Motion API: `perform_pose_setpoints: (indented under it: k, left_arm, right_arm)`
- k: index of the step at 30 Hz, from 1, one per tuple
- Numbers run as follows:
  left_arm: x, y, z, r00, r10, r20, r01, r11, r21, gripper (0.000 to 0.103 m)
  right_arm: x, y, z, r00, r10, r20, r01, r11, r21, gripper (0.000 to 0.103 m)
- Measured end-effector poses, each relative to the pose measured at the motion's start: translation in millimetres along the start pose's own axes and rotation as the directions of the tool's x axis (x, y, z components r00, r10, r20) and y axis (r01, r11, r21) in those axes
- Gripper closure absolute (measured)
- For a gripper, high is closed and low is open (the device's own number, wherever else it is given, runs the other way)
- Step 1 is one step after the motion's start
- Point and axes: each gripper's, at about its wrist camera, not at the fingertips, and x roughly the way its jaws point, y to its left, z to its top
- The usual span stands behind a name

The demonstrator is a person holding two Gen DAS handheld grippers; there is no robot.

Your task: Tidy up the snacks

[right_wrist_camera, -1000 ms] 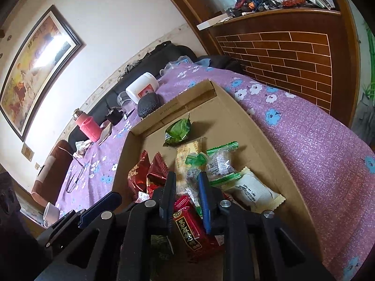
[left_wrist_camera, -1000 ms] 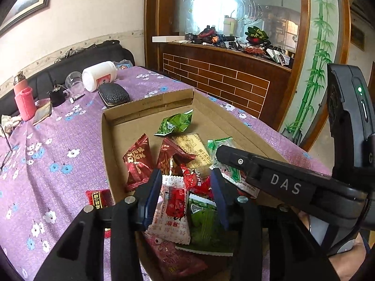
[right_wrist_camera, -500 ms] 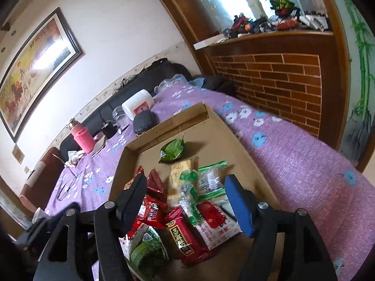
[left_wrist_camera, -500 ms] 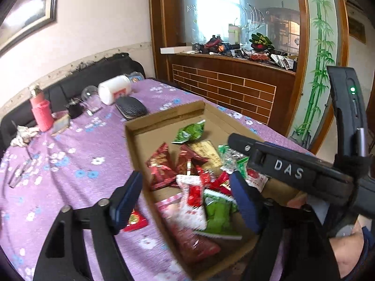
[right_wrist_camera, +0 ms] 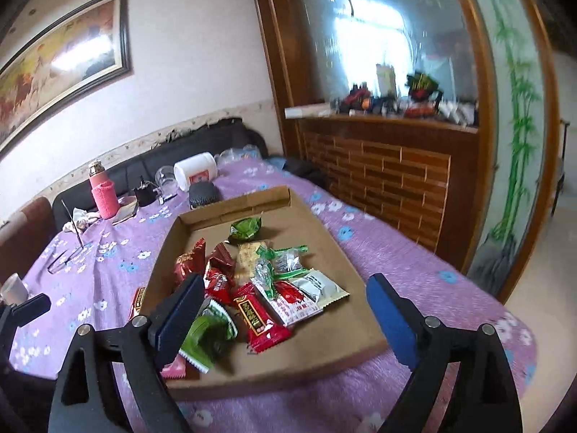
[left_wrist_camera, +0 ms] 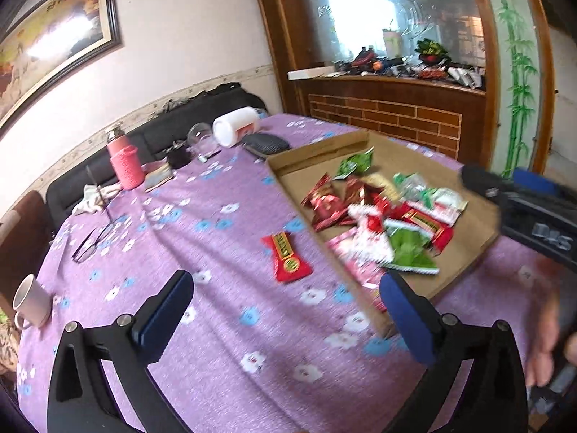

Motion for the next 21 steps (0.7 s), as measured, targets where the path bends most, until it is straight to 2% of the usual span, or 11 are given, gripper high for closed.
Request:
perform_pose_setpoints:
  k: [2, 4, 8, 11, 14, 21]
  left_arm:
    - [4, 0, -1, 0.999, 0.025, -0.024, -0.025, 1.0, 0.01, 0.0]
    - [8, 2, -2, 0.997, 0.055, -0.049, -0.055, 0.998, 0.013, 0.0]
    - [12, 11, -4, 0.998, 0.038, -0.058, -0.039, 0.999, -0.022, 0.0]
    - [15, 14, -5, 0.994, 0.088, -0.065, -0.09, 0.996, -0.028, 0.0]
    - [15, 12, -5, 0.993, 0.1, -0.058, -0.102, 0.995, -0.018, 0.0]
    - [18, 12, -5, 0.993, 0.084, -0.079, -0.086, 0.996, -0.018, 0.0]
  right_arm:
    - [-9, 8, -3, 0.999, -0.038, 0.028, 0.038, 0.999, -0.026, 0.002]
    - [-14, 16, -5, 0.997, -0.062, 0.054, 0.066, 0.996, -0.059, 0.001]
    - [-24, 31, -8, 0.987, -0.114, 0.114, 0.127, 0.985, -0.119, 0.001]
    - [-21, 32, -9, 0.987, -0.131, 0.096, 0.143, 0.982, -0.126, 0.001]
    - [-14, 29, -7, 0.99, -0.126, 0.065, 0.133, 0.985, -0.114, 0.001]
    - [-11, 24, -8, 0.992, -0.125, 0.033, 0.128, 0.987, -0.095, 0.001]
